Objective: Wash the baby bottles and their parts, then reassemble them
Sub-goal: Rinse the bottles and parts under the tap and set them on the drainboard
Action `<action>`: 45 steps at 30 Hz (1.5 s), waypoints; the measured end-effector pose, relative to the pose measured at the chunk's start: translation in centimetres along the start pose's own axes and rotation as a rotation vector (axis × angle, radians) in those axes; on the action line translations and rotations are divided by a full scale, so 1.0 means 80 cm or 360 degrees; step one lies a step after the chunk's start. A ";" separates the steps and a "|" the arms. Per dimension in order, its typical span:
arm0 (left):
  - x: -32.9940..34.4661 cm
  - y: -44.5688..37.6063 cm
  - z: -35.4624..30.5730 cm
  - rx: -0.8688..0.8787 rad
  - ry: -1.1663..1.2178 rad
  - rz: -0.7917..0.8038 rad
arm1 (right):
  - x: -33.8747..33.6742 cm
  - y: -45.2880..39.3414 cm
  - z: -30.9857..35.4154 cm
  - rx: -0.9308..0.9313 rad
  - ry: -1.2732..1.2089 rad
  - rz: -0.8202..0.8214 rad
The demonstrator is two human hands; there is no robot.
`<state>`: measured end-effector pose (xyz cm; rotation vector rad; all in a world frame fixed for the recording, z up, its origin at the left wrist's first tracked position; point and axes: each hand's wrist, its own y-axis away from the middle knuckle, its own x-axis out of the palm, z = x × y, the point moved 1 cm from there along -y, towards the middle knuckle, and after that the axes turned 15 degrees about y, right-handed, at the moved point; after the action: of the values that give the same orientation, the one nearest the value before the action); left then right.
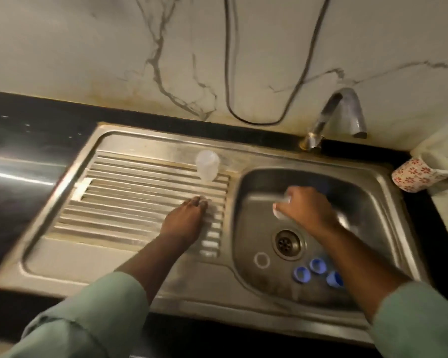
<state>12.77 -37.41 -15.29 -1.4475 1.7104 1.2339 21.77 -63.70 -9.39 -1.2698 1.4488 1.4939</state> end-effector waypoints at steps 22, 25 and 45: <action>-0.069 -0.009 0.139 -0.0481 0.0433 0.0369 | -0.117 -0.098 0.375 -0.1143 0.0765 -0.0335; -0.072 -0.010 0.138 -0.0493 0.0422 0.0397 | -0.111 -0.104 0.373 -0.1119 0.0801 -0.0296; -0.062 0.008 0.088 -0.0225 0.0087 0.0252 | -0.134 0.017 0.176 -0.1009 -0.0111 -0.1009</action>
<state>12.47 -28.93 -13.65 -1.4612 1.8365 1.4369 21.06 -48.49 -0.24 -1.8021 0.4255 1.5499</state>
